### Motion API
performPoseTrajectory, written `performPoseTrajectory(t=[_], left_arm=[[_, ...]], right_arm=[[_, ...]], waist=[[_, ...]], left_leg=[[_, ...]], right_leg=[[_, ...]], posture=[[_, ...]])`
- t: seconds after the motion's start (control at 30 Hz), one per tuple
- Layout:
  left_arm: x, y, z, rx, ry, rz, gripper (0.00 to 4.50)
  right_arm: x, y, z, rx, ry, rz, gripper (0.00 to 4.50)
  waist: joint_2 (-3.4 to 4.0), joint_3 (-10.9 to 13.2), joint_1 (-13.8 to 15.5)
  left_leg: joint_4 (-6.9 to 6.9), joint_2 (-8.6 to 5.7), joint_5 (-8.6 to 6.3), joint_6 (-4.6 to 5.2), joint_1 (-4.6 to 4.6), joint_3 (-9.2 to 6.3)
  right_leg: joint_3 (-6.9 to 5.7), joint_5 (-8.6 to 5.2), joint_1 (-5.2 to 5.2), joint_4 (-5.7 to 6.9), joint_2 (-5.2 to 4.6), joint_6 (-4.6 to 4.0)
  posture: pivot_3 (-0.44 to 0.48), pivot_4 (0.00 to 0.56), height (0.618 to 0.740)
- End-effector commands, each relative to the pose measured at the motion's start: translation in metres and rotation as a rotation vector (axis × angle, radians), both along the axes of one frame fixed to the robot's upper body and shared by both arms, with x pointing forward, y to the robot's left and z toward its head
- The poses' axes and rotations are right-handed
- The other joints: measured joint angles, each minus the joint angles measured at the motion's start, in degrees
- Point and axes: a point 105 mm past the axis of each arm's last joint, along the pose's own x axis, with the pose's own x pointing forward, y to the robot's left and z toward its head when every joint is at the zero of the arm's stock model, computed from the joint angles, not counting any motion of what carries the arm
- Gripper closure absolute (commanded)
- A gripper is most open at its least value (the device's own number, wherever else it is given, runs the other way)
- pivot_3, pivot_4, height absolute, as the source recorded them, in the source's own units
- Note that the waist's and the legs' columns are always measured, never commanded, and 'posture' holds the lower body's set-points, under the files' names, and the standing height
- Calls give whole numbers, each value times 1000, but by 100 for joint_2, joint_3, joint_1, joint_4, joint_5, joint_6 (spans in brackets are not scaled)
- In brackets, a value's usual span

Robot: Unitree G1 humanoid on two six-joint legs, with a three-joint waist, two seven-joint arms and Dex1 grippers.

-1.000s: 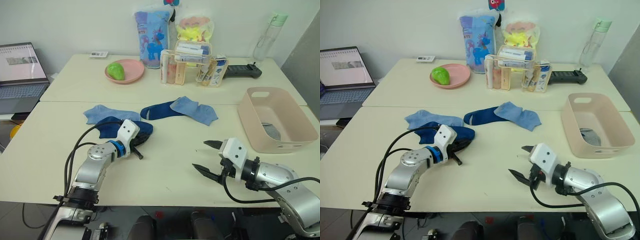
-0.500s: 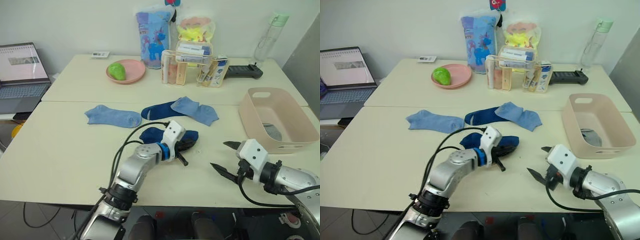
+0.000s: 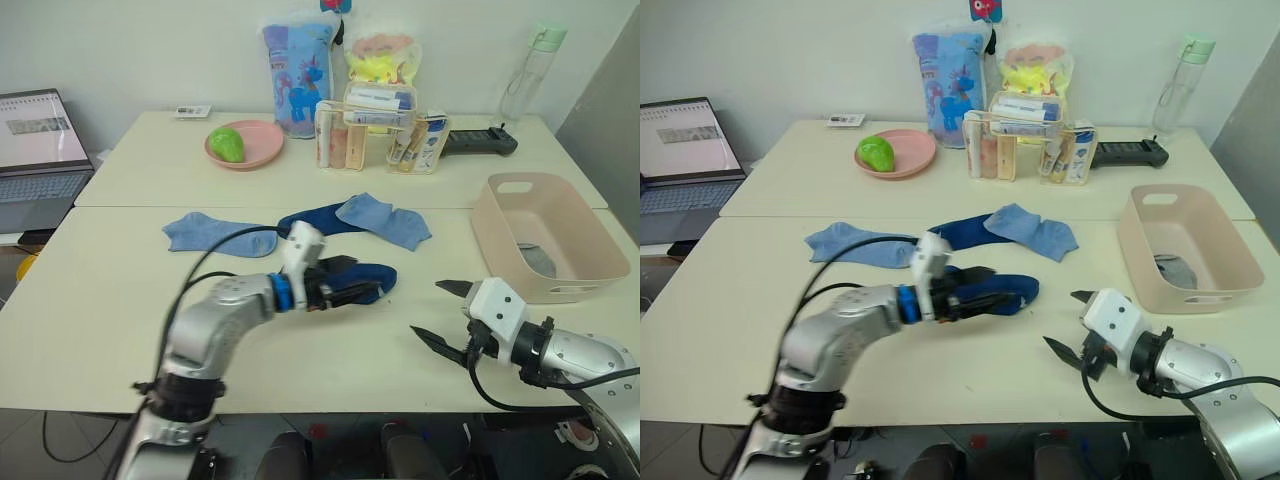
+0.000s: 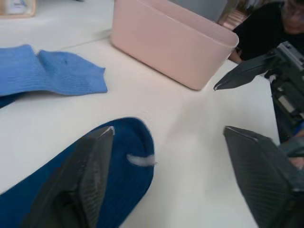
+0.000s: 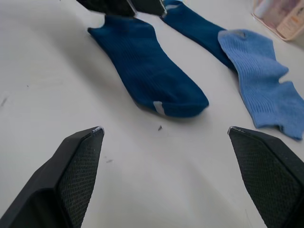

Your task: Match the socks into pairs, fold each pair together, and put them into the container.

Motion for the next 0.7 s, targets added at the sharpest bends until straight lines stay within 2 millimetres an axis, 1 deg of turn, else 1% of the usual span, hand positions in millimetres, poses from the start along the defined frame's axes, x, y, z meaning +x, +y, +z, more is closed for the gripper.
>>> performPoseTrajectory(t=[0.03,0.1,0.17,0.23,0.3,0.43,0.5,0.57,0.63,0.7], left_arm=[[9,34,6,12,-43,120,43],[10,54,3,0,0,175,43],[14,66,-1,-6,22,234,43],[22,89,-12,-19,72,354,43],[24,98,-24,-6,106,409,43],[23,83,-45,-1,220,401,43],[22,73,-55,24,233,382,43],[24,63,-56,11,232,364,43],[28,58,-54,4,216,361,43],[36,53,-55,2,216,377,436]], right_arm=[[1,10,8,17,-21,58,0],[3,13,9,22,-23,72,0],[5,15,10,23,-22,81,0],[5,20,12,34,-25,99,0],[6,23,14,41,-30,113,0],[8,27,15,40,-32,127,0],[8,28,15,40,-33,130,0],[9,28,16,43,-33,129,0],[9,28,16,41,-33,130,0],[7,29,16,42,-31,132,0]], waist=[[-5,3,22],[-6,3,44],[-6,3,60],[-6,3,62],[-6,3,43],[-8,4,47],[-8,3,53],[-6,2,56],[-6,1,69],[-6,1,89]], left_leg=[[1,-2,0,0,-2,0],[2,-5,0,0,-6,-5],[2,-5,0,0,-10,-9],[2,-5,0,0,-13,-13],[1,-4,-1,1,-11,-12],[1,-5,-2,3,-15,-16],[2,-7,-1,2,-15,-17],[2,-7,0,0,-14,-18],[2,-8,-1,1,-14,-17],[2,-9,-1,1,-14,-16]], right_leg=[[0,0,0,-3,-1,0],[-1,0,1,-9,-5,0],[-1,0,1,-15,-7,0],[-1,0,1,-18,-9,0],[0,0,0,-17,-9,0],[0,0,0,-16,-10,0],[0,0,1,-17,-12,0],[0,0,1,-16,-13,0],[0,0,2,-16,-14,0],[0,0,2,-16,-14,0]], posture=[[0,150,703],[0,150,703],[0,150,703],[0,150,703],[0,150,703],[0,150,703],[0,150,703],[0,150,703],[0,150,703],[0,150,703]])
